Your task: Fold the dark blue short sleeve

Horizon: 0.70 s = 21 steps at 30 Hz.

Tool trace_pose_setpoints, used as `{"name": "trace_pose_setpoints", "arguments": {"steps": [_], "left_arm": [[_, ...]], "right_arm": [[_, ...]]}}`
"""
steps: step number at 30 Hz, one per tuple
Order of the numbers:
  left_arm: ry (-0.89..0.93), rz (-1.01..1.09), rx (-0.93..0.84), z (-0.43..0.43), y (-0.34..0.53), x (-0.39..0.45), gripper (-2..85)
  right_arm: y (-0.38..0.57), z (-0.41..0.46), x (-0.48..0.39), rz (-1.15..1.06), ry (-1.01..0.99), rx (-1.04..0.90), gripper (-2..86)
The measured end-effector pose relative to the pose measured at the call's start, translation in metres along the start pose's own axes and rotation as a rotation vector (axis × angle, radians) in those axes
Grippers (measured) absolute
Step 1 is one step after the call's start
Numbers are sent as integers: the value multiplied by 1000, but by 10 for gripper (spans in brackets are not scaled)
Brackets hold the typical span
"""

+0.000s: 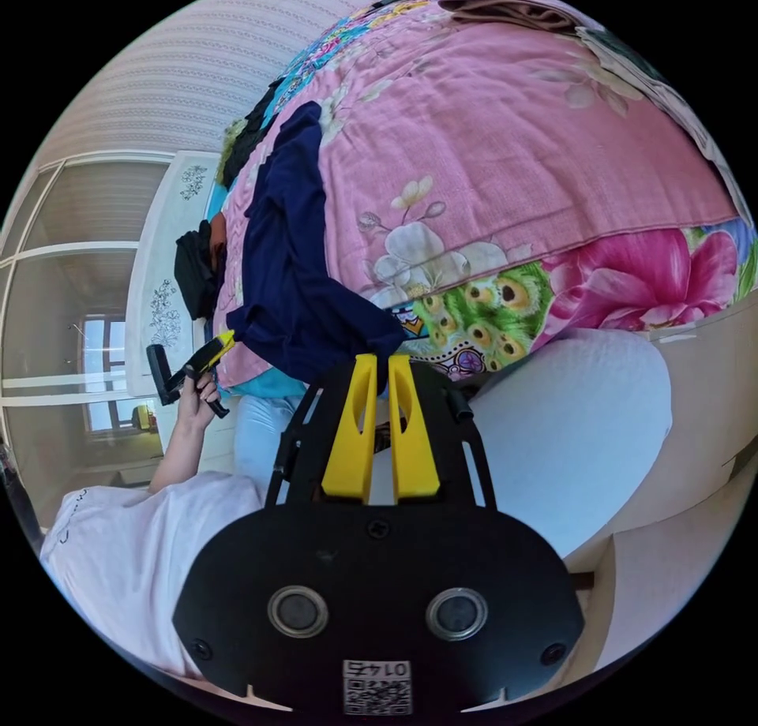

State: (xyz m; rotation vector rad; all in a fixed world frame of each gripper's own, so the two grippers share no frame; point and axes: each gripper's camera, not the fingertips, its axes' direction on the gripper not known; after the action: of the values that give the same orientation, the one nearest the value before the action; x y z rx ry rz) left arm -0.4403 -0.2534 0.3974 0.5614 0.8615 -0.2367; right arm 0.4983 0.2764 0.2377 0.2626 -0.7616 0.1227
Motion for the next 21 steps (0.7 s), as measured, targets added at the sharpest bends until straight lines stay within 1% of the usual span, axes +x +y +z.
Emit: {"name": "trace_pose_setpoints", "arguments": {"steps": [1,3,5,11,15,19,20,21], "left_arm": [[-15,-11,-52,8,-2,4,82],[-63,-11,-62,6,2,12,34],[-30,21,-43,-8,13,20,10],[49,44,-16,-76,84,17,-7],[147,-7,-36,-107,152,8,-9],[144,-99,26,-126,209,10,-10],[155,-104,41,-129,213,11,-10],[196,-102,96,-139,215,14,-10]], "right_arm": [[5,-1,-4,-1,-3,2,12],[14,-4,-10,-9,-8,8,12],[23,-9,-16,-24,-19,24,12],[58,-28,-33,-60,-100,76,11],[90,-28,-52,-113,-99,-7,11],[124,-25,-61,-133,-71,-88,10],[126,-27,-62,-127,-84,-89,9],[127,-35,-65,-124,-133,-63,9]]}}
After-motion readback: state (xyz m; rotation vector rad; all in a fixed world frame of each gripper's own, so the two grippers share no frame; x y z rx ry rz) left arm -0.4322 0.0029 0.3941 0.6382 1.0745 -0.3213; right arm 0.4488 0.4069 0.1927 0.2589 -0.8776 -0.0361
